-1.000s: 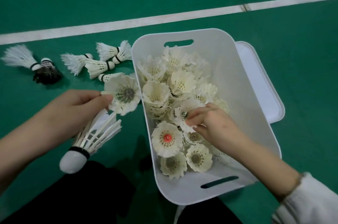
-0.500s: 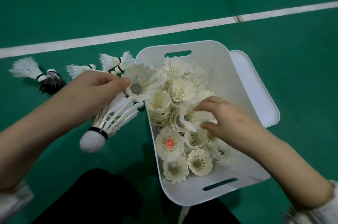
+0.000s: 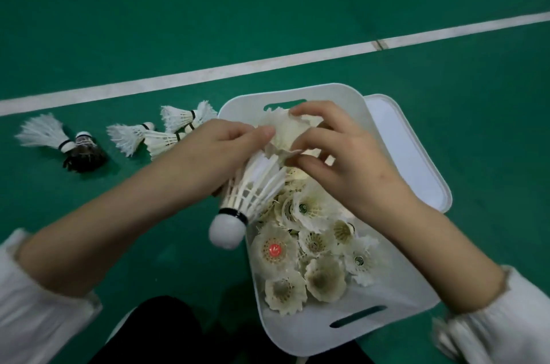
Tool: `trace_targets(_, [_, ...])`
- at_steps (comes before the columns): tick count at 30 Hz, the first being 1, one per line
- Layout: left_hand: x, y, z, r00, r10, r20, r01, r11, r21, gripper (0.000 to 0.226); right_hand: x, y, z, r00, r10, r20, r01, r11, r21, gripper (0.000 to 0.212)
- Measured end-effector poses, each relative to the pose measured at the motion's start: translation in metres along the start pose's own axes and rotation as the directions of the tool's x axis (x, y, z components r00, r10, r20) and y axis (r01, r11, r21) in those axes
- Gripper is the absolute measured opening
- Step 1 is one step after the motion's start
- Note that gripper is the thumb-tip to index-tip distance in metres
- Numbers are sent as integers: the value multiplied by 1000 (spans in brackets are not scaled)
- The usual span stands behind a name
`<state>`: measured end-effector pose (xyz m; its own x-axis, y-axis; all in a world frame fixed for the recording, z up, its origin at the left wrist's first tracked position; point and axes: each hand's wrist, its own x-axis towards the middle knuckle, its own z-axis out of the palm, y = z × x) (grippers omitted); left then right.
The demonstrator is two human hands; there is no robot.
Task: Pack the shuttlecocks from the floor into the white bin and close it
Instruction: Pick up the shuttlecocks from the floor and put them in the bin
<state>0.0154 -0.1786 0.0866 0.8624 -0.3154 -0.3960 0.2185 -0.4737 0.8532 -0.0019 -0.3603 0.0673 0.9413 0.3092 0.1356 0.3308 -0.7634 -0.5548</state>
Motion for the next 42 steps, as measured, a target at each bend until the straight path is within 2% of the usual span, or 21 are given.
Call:
trace_targets(2, [0,-4,0,998,64,-16,-65,997,-52,54,-3,7,-12,996,28,-80,-28,1000,6,8])
trace_targets(4, [-2,-10,-4,990,139,-22,-141,986,-92,53,-4,20,-26,974,157,-166,-158,987,5,10])
trace_targets(6, [-4,-20,-8,975,219,-24,-220,974,-51,37,-2,42,-32,944,269,-194,-297,945,-137,18])
trace_targets(9, [-6,-32,-11,936,348,-55,-338,932,132,25,10,74,-14,938,336,-85,-341,849,-404,23])
trace_targets(12, [-10,-32,-11,849,527,-46,-470,792,390,14,28,97,13,934,358,-13,-316,806,-501,18])
trace_targets(15, [-13,-34,-11,795,605,-33,-516,705,486,16,43,112,38,897,440,40,-347,759,-551,15])
trace_targets(17, [-14,-37,-10,789,613,-24,-521,691,501,20,47,119,53,880,470,65,-372,768,-521,16])
trace_targets(20, [-14,-41,-8,791,610,-34,-513,693,507,22,46,121,59,841,538,59,-491,805,-333,17])
trace_targets(22, [-11,-42,-7,791,611,-40,-506,689,518,21,39,121,56,807,587,71,-555,793,-251,16])
trace_targets(27, [-5,-44,-2,781,623,-30,-516,673,529,25,33,109,53,751,626,211,-543,766,-344,23])
trace_targets(28, [-3,-44,-1,780,625,-24,-518,666,537,26,35,102,49,764,612,205,-523,774,-357,27])
trace_targets(30, [-1,-43,0,774,633,-16,-520,649,556,27,35,81,31,854,511,94,-458,826,-328,33])
trace_targets(32, [0,-44,-1,768,640,-19,-521,642,562,26,24,48,7,936,346,-59,-351,922,-162,31])
trace_targets(33, [1,-43,-1,768,640,-26,-521,647,557,26,15,28,-3,967,243,-72,-247,968,-49,30])
trace_targets(34, [1,-43,0,767,640,-32,-522,653,549,25,7,10,-8,990,138,-29,-137,989,51,30])
trace_targets(36, [2,-41,2,759,649,-39,-537,660,525,24,-7,-8,-2,991,-22,132,7,994,110,34])
trace_targets(38, [1,-39,5,745,666,-34,-564,657,500,23,-13,-6,13,976,-54,212,47,998,38,30])
trace_targets(39, [-1,-37,7,739,674,-26,-574,649,500,25,-14,-2,16,980,-53,190,54,999,-4,25])
trace_targets(40, [-3,-35,7,731,682,-26,-577,638,510,27,-13,3,15,992,-43,121,48,998,-36,22])
trace_targets(42, [-6,-35,0,724,686,-77,-549,640,537,31,-12,14,-1,994,95,-55,-97,995,-40,18])
